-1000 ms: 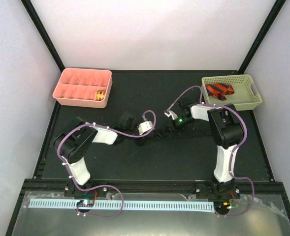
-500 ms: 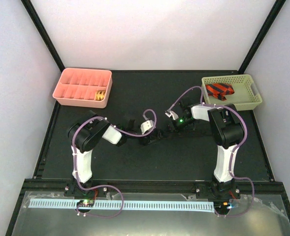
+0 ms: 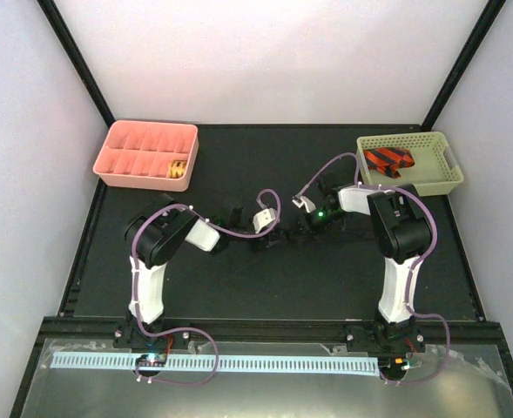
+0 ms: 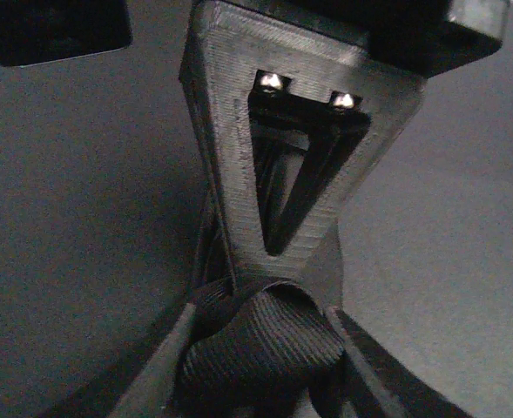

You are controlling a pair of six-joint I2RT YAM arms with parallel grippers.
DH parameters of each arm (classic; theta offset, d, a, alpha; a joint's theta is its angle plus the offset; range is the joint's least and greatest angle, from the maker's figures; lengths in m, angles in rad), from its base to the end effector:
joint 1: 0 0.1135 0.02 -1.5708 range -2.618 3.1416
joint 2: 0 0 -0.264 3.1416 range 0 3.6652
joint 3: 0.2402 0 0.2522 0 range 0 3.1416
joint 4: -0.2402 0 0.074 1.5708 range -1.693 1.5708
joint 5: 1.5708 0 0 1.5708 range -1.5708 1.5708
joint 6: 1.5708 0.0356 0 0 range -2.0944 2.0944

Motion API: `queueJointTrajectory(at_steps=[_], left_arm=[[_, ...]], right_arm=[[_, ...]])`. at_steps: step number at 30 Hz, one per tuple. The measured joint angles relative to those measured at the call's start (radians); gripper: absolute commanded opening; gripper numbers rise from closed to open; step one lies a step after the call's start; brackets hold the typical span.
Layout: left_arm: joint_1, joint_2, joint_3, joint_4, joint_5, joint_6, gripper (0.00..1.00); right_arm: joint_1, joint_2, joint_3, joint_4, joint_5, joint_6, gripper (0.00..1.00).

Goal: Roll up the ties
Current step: Roll the tie at the center of the board.

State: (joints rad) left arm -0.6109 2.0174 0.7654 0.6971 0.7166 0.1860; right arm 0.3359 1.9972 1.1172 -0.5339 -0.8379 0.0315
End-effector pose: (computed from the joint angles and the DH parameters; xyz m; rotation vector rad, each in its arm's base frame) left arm 0.2761 -0.2219 0.0847 1.2118 1.7562 -1.0098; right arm 0.3187 0.1393 0.1067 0.5315 -2.8062 -1.2907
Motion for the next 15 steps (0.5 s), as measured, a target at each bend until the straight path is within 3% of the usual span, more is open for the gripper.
queueJointTrajectory(at_steps=[6, 15], left_arm=[[-0.005, -0.04, 0.005, -0.085, -0.042, 0.043, 0.25], [-0.064, -0.181, 0.024, -0.397, -0.194, 0.216, 0.24]], right_arm=[[-0.003, 0.0, -0.009, 0.02, -0.025, 0.014, 0.02], [-0.027, -0.001, 0.011, -0.028, -0.062, -0.016, 0.34]])
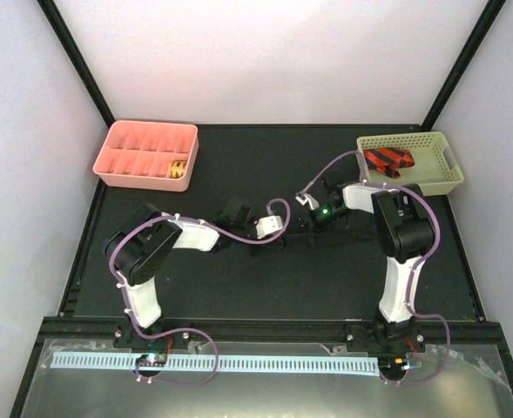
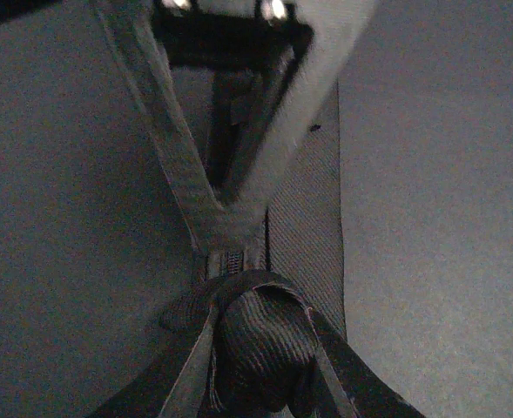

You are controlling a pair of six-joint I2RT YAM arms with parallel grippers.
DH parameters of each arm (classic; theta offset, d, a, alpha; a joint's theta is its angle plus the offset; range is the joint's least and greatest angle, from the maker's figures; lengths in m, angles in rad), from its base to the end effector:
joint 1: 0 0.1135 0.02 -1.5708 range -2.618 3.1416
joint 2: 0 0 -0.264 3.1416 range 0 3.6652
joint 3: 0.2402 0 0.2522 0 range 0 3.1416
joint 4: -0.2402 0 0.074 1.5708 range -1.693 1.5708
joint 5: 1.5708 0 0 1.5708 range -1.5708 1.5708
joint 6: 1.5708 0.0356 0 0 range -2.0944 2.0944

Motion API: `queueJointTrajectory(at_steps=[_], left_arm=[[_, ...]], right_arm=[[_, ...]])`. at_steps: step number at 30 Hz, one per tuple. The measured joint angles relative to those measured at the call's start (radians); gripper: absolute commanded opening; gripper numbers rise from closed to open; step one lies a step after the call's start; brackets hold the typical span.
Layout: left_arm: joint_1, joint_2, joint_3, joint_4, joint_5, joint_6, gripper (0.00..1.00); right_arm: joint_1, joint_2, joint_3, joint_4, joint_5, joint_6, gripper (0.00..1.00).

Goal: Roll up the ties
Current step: Roll the tie at the center of the board.

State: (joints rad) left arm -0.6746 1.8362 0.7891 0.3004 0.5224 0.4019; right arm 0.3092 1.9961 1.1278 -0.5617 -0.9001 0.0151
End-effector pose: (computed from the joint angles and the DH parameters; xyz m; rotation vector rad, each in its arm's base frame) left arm 0.2549 -0.2266 0.1149 1.4047 1.8304 -0.7431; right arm 0.3216 0.1320 0.1106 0.5061 -2.7640 -1.3709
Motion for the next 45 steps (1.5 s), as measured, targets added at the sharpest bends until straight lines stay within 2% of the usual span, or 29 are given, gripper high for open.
queueJointTrajectory(at_steps=[3, 7, 17, 23, 29, 33, 37, 39, 42, 45], left_arm=[[-0.014, -0.006, 0.032, -0.073, -0.032, 0.031, 0.24], [-0.033, -0.006, 0.078, -0.152, -0.077, 0.053, 0.24], [-0.066, -0.001, 0.128, -0.229, -0.151, 0.071, 0.25], [-0.068, 0.005, 0.14, -0.244, -0.157, 0.071, 0.25], [-0.068, 0.009, 0.146, -0.249, -0.158, 0.071, 0.25], [-0.072, 0.01, 0.146, -0.248, -0.163, 0.071, 0.25], [-0.073, 0.011, 0.149, -0.251, -0.166, 0.071, 0.26], [-0.073, 0.013, 0.152, -0.255, -0.167, 0.071, 0.29], [-0.073, 0.017, 0.158, -0.259, -0.168, 0.069, 0.43], [-0.074, 0.027, 0.158, -0.26, -0.175, 0.068, 0.54]], right_arm=[[-0.037, -0.023, 0.005, -0.032, -0.014, -0.025, 0.39], [-0.051, -0.072, 0.002, -0.039, -0.059, -0.014, 0.41], [0.022, -0.072, -0.008, 0.002, -0.105, 0.022, 0.4], [0.04, -0.057, -0.008, 0.016, -0.084, 0.032, 0.35], [0.039, -0.049, -0.008, 0.0, -0.046, 0.012, 0.36], [0.04, -0.049, -0.01, -0.023, -0.018, -0.003, 0.23], [0.042, -0.049, -0.01, -0.023, -0.016, -0.009, 0.04], [0.042, -0.049, -0.01, -0.021, -0.015, -0.012, 0.02], [0.04, -0.049, -0.008, -0.024, -0.015, -0.016, 0.02], [0.041, -0.049, -0.008, -0.027, -0.014, -0.026, 0.02]])
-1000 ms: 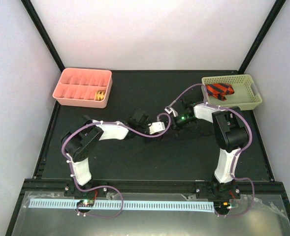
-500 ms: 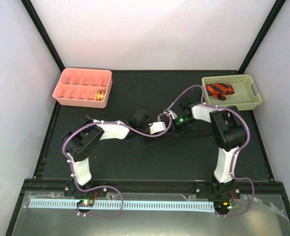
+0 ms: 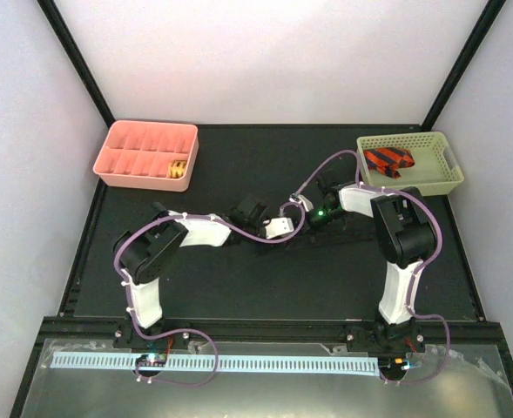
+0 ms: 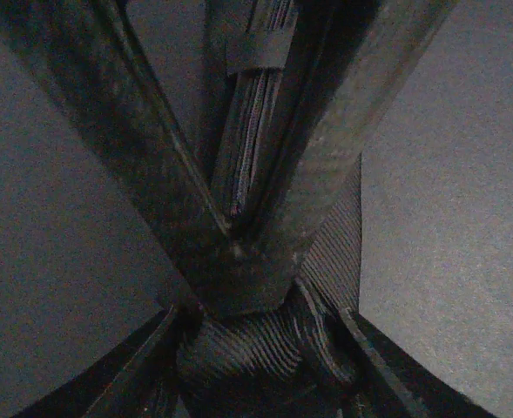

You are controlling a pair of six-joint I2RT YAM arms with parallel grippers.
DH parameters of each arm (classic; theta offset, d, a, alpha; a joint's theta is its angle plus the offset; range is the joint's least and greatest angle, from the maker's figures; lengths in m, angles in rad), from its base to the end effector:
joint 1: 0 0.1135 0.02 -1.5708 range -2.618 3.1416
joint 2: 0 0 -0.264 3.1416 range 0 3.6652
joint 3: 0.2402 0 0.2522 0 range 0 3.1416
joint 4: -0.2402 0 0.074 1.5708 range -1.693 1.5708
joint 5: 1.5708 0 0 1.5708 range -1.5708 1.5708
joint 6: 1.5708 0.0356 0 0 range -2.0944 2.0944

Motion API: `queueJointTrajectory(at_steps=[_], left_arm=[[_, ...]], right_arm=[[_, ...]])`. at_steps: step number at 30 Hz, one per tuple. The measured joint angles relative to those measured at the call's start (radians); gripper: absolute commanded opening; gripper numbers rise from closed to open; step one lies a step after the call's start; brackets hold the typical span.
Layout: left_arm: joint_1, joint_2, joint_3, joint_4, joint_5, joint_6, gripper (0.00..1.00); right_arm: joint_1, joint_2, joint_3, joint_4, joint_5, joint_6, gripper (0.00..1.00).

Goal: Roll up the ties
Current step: Roll the tie at the center of the board.

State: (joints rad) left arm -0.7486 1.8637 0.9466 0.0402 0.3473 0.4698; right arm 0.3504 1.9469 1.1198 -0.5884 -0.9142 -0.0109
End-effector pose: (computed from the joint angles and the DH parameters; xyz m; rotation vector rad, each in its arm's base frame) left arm 0.2566 -0.2550 0.1257 1.5279 1.9185 -0.5482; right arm 0.3113 0.1438 0.1248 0.6085 -2.7356 -1.3943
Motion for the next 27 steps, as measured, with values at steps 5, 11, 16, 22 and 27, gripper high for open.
queueJointTrajectory(at_steps=[5, 11, 16, 22, 27], left_arm=[[0.01, 0.003, -0.037, 0.024, 0.019, -0.009, 0.6], [0.049, -0.044, -0.127, 0.108, 0.096, -0.029, 0.62], [0.069, -0.05, -0.152, 0.179, 0.159, -0.055, 0.64], [0.069, -0.027, -0.146, 0.26, 0.233, -0.096, 0.65], [0.069, 0.017, -0.139, 0.301, 0.254, -0.119, 0.66]], right_arm=[[-0.01, -0.001, -0.01, 0.006, -0.002, -0.018, 0.02], [-0.041, -0.015, -0.039, 0.014, -0.005, -0.037, 0.02], [-0.06, -0.02, -0.059, 0.02, -0.003, -0.048, 0.02], [-0.065, -0.033, -0.079, 0.033, 0.013, -0.053, 0.02], [-0.066, -0.041, -0.092, 0.046, 0.026, -0.051, 0.02]])
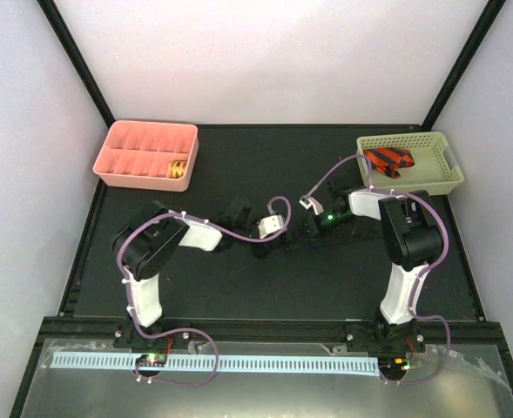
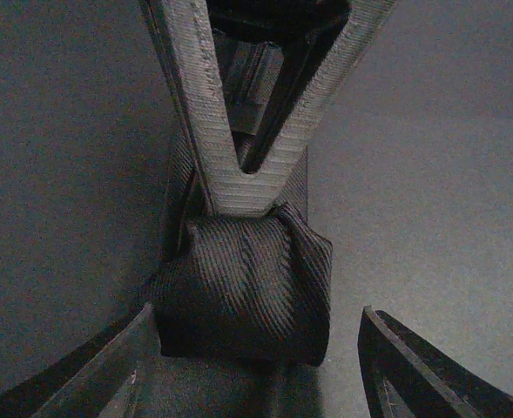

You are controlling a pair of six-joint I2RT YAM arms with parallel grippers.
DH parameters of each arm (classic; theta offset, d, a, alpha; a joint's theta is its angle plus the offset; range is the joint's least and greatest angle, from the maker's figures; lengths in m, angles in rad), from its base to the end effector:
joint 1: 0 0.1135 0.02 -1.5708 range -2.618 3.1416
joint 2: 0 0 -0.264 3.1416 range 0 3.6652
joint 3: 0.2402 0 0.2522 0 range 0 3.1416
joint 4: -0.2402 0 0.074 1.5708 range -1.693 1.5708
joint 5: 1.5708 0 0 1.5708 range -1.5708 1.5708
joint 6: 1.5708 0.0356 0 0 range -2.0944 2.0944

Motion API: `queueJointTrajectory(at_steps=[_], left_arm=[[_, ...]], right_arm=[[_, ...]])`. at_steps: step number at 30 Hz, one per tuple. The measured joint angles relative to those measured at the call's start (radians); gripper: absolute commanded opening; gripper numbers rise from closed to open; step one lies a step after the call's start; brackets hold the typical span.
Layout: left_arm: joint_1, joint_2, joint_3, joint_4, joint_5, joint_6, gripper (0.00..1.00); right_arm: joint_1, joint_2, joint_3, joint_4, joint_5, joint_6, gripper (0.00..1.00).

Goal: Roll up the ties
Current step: Roll the tie at the center of the board.

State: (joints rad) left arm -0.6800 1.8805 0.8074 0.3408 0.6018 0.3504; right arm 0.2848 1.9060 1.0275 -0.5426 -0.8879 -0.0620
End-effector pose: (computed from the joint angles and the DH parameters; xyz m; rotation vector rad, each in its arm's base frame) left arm 0.2571 -0.2338 0.1092 1.3926 1.8219 -0.8615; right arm 0.3030 0.1175 0.1172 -0.5803 2.7354 1.3442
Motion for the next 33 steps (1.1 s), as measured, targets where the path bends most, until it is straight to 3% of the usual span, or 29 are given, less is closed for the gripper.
queueJointTrajectory(at_steps=[10, 13, 17, 28, 33], left_arm=[[0.0, 0.072, 0.0, 0.128, 0.002, -0.048, 0.65], [0.0, 0.092, 0.0, 0.15, 0.006, -0.051, 0.58], [-0.002, 0.098, 0.004, 0.159, 0.006, -0.051, 0.41], [-0.006, 0.064, 0.041, 0.013, -0.013, -0.021, 0.27], [-0.008, 0.019, 0.042, -0.088, -0.062, -0.013, 0.22]], right_arm=[[-0.006, 0.0, -0.019, 0.005, 0.03, 0.016, 0.02], [-0.006, 0.002, -0.022, 0.005, 0.042, 0.018, 0.02], [-0.006, 0.018, -0.018, 0.003, 0.047, 0.02, 0.01], [-0.006, 0.05, 0.005, -0.021, 0.029, 0.045, 0.02], [0.009, 0.074, 0.039, -0.038, 0.014, 0.047, 0.16]])
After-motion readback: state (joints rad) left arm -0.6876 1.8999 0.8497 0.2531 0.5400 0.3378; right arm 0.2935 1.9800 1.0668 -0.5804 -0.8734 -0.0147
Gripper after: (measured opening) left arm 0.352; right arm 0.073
